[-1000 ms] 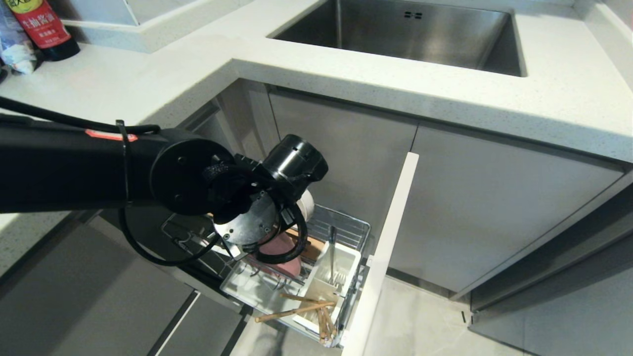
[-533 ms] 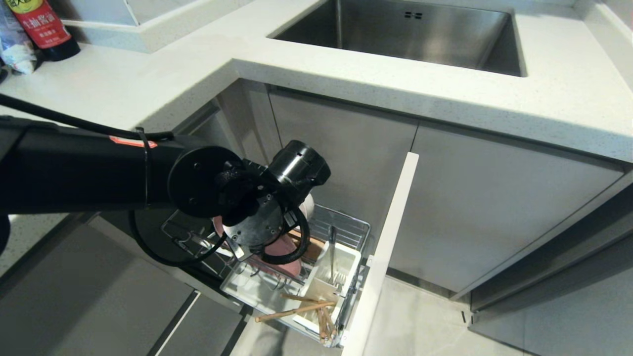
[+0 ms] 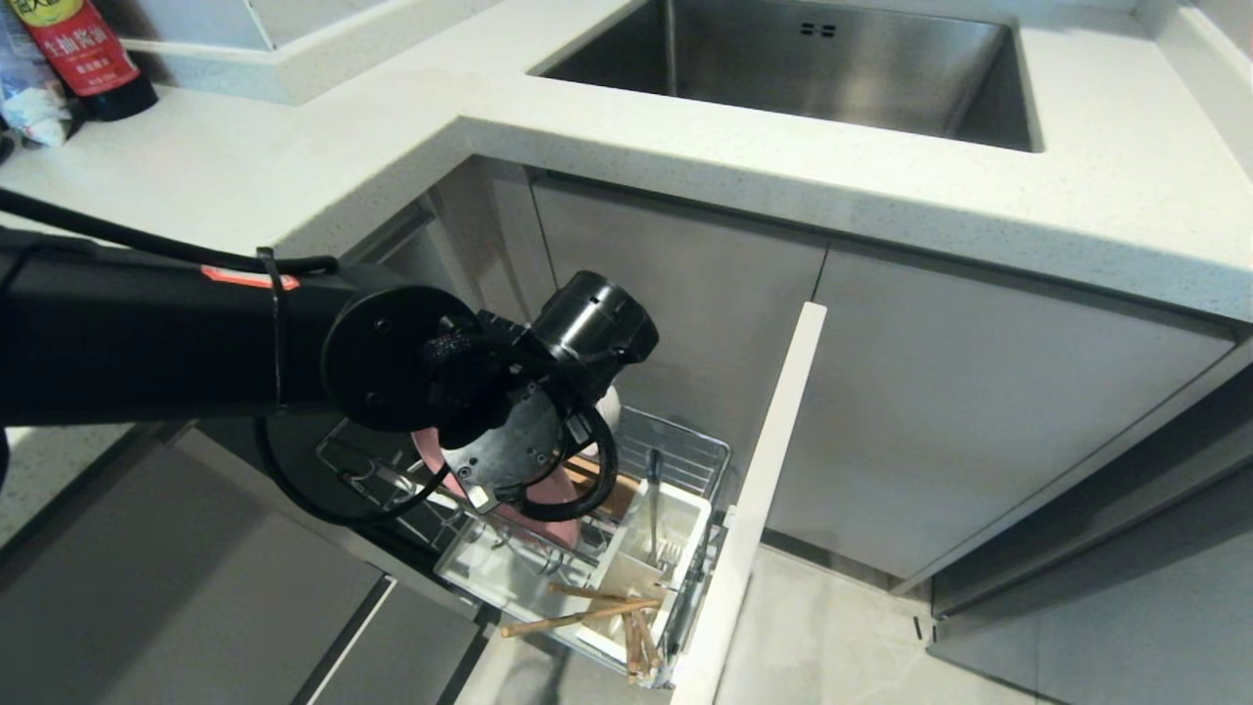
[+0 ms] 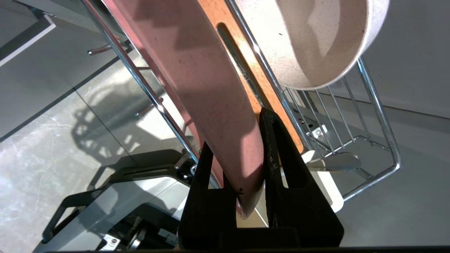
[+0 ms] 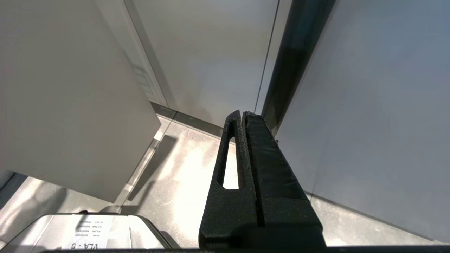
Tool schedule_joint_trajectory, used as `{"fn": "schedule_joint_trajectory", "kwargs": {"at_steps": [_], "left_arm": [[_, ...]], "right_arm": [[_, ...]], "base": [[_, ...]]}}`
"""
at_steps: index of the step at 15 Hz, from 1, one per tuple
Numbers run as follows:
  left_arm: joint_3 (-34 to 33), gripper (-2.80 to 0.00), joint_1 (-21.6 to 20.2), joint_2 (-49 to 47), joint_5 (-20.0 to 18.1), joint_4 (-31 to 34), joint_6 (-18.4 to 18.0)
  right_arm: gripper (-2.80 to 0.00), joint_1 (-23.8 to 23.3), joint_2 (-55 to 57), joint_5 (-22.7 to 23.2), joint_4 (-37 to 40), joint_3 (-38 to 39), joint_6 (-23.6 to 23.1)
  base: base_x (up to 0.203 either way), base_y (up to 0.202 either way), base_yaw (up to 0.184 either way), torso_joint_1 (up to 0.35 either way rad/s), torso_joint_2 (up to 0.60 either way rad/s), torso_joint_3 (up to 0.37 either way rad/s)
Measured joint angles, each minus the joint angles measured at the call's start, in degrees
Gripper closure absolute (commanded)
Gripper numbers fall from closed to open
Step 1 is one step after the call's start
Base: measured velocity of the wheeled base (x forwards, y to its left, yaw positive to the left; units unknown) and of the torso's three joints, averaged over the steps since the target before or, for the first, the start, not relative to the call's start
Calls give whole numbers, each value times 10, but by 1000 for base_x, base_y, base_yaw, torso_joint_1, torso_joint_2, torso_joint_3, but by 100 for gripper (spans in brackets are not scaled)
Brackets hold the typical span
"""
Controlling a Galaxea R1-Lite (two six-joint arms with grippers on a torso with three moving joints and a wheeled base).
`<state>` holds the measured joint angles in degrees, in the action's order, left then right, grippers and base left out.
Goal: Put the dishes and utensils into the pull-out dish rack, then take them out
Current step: Take the plate out of the cupboard
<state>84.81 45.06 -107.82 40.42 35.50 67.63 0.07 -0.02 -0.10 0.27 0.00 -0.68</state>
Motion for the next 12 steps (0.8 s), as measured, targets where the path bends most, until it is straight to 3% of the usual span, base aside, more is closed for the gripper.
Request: {"fn": "schedule_joint_trajectory", "kwargs": {"at_steps": [12], "left_arm": [[12,0,62,131,-1,6,-8]], "right_arm": [[0,0,0,0,0,0,0]], "base": [[0,0,0,0,0,0]]}}
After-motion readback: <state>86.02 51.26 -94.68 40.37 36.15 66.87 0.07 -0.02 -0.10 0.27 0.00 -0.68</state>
